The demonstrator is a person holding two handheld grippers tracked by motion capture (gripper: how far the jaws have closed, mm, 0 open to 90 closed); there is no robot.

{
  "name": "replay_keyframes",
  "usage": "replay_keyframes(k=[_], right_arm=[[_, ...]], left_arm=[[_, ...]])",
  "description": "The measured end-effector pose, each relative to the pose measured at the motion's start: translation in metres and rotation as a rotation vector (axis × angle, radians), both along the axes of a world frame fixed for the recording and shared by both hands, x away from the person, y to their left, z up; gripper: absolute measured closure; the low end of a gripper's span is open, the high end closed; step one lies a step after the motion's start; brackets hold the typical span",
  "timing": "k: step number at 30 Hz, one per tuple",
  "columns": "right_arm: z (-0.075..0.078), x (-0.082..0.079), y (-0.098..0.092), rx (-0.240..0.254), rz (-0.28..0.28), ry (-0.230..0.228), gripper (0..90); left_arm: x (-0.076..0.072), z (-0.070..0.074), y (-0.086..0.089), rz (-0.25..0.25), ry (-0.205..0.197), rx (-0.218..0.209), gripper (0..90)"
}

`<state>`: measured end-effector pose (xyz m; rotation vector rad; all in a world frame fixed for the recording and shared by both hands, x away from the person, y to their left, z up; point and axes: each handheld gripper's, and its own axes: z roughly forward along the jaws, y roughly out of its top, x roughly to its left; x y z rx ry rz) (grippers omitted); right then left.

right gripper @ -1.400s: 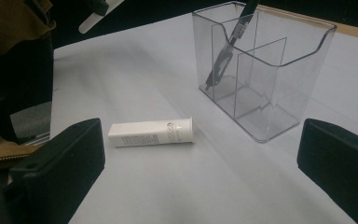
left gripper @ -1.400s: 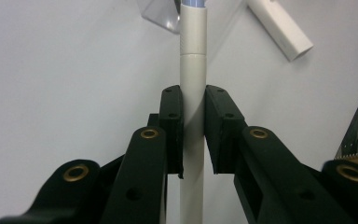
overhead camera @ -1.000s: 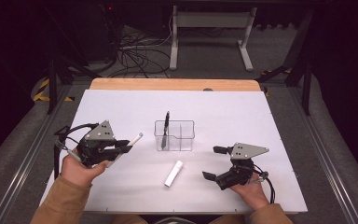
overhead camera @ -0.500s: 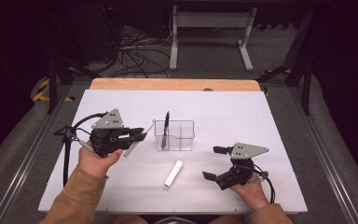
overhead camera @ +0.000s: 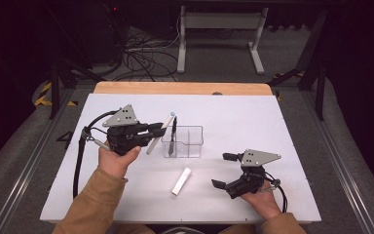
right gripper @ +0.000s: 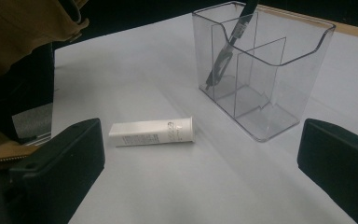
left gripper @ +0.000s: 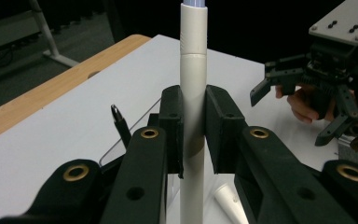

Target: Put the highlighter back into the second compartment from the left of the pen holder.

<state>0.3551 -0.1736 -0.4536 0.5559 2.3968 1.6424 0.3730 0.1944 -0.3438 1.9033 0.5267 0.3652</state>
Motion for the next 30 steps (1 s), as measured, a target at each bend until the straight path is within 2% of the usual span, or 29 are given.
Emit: replay_keyframes(k=[15, 26, 30], right_arm=[[-0.001, 0.0, 0.001, -0.003, 0.004, 0.002, 0.9], [-0.001, 0.0, 0.0, -0.004, 0.006, 0.002, 0.9], [-0.001, 0.0, 0.0, -0.005, 0.007, 0.002, 0.9]], left_arm=[[0.019, -0.005, -0.026, -0.004, -0.06, -0.102, 78.2], [0.037, -0.012, -0.041, 0.011, -0.059, -0.165, 78.2], [0.042, -0.015, -0.045, 0.022, -0.054, -0.173, 78.2]])
